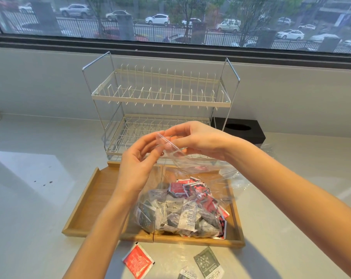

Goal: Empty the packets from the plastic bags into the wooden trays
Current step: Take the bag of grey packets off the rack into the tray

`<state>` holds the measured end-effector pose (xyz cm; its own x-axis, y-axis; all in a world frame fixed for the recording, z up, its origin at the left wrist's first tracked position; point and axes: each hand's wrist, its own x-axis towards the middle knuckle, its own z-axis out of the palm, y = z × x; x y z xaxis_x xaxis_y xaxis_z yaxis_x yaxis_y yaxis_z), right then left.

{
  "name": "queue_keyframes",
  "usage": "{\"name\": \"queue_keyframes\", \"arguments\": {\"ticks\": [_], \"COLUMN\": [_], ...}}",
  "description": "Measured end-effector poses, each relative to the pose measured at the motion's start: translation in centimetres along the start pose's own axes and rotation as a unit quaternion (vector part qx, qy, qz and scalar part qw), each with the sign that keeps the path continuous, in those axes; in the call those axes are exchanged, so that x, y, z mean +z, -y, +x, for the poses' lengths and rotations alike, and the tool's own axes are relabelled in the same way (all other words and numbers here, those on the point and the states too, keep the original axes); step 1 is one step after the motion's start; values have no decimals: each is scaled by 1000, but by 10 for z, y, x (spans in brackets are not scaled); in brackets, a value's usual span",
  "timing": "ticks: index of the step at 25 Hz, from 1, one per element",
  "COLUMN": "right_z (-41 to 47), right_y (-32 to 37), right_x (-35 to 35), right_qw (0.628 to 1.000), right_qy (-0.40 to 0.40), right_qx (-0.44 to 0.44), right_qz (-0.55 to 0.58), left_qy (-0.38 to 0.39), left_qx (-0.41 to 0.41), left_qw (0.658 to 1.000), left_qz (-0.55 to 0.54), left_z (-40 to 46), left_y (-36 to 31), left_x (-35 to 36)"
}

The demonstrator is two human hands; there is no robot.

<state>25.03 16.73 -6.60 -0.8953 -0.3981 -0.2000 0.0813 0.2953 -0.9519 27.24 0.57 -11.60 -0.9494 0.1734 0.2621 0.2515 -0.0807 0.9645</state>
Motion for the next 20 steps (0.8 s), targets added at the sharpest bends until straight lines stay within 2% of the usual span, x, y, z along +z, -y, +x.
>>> {"name": "queue_keyframes", "arguments": {"ticks": [3,5,8,10,11,13,16,18,20], "right_z": [0,-2,-8,-12,-12,-9,-8,-13,-20], "right_y": [1,5,19,27,27,19,2,-2,2], "right_x": [2,1,-16,-32,-36,-35,-29,-32,-37], "right_qw": [1000,999,998,993,992,995,989,977,978], "right_qy": [7,7,-48,-86,-90,-49,85,147,134], "right_qx": [5,1,-40,-76,-84,-53,56,56,17], "right_qz": [5,-34,-28,3,-16,-72,-103,-146,-161], "left_qy": [11,7,-39,-58,-51,-40,-49,-67,-69], "left_qx": [4,10,6,-21,-25,-17,-13,-20,-22], "left_qw": [1000,1000,996,995,996,996,996,996,995], "left_qz": [-5,18,80,74,73,79,69,64,65], "left_z": [-1,0,0,-1,-2,-4,-4,-2,0], "left_y": [0,1,9,12,12,12,11,12,12], "left_x": [0,1,-6,-12,-14,-14,-12,-15,-16]}}
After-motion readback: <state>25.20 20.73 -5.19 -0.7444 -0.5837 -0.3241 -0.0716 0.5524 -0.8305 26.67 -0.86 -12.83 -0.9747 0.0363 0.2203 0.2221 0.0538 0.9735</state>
